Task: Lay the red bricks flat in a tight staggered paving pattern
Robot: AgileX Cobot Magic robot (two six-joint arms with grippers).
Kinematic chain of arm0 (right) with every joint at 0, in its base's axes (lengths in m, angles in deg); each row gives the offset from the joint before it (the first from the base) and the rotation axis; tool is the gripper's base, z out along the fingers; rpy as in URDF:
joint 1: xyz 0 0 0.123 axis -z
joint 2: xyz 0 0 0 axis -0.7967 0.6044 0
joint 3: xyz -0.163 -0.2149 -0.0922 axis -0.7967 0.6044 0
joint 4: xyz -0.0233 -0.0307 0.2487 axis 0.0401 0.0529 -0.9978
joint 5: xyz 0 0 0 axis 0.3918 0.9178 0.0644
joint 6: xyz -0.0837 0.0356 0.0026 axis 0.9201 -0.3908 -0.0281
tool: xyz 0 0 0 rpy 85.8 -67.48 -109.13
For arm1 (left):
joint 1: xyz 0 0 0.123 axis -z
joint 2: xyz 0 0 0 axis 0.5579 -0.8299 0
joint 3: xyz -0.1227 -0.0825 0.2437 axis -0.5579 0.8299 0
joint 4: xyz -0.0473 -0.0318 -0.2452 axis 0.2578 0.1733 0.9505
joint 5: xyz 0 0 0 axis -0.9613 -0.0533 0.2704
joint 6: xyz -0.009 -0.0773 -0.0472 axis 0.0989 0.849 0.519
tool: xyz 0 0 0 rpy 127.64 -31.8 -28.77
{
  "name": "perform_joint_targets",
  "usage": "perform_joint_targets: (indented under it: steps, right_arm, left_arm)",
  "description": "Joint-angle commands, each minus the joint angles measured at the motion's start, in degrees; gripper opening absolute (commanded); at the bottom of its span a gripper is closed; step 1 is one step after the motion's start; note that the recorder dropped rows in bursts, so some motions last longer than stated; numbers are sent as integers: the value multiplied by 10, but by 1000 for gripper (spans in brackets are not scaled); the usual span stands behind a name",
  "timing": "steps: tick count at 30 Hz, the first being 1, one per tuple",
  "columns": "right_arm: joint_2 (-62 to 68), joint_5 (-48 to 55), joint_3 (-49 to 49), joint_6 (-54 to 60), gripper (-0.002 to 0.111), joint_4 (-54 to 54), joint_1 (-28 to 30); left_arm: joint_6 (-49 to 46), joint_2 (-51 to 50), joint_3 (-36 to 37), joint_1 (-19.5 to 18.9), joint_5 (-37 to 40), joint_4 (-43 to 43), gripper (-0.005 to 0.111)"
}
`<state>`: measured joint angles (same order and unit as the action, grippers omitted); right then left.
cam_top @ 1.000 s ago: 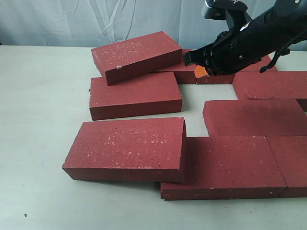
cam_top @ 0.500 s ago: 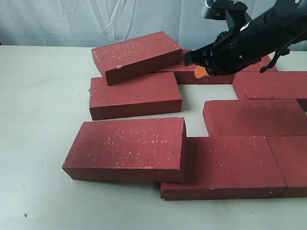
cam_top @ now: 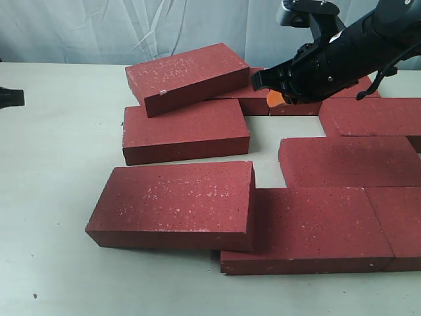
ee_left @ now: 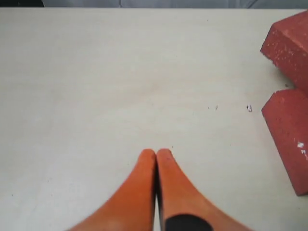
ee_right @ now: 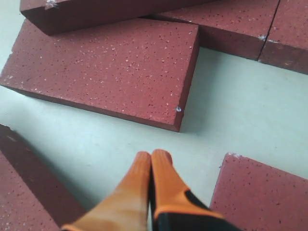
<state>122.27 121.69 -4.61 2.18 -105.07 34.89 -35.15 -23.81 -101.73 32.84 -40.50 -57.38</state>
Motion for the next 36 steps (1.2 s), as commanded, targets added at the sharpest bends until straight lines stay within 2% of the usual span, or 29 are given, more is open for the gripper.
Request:
perform_joint_targets:
  steps: [1, 11, 19, 21, 24, 27, 30, 36]
  right_arm:
    - [0, -4, -3, 4, -1, -1, -2]
    - [0, -6, -3, 4, -1, -1, -2]
    - [0, 1, -3, 4, -1, -1, -2]
    - [0, 10, -3, 4, -1, -1, -2]
    - [0, 13, -3, 4, -1, -1, -2]
    - [0, 16, -3, 4, -1, -1, -2]
    - [0, 18, -3, 4, -1, -1, -2]
    - [0, 18, -3, 4, -1, -1, -2]
  left_arm:
    - [4, -48, -34, -1, 51, 10, 0]
    - [-5, -144, -95, -1, 133, 10, 0]
    - [-5, -220, -138, 1, 166, 11, 0]
    - [-5, -242, -147, 13, 166, 12, 0]
    - [-6, -276, -149, 63, 130, 11, 0]
    - [-9, -316, -185, 86, 157, 10, 0]
    - [-17, -352, -221, 86, 193, 7, 0]
    - [-20, -396, -259, 86, 204, 18, 0]
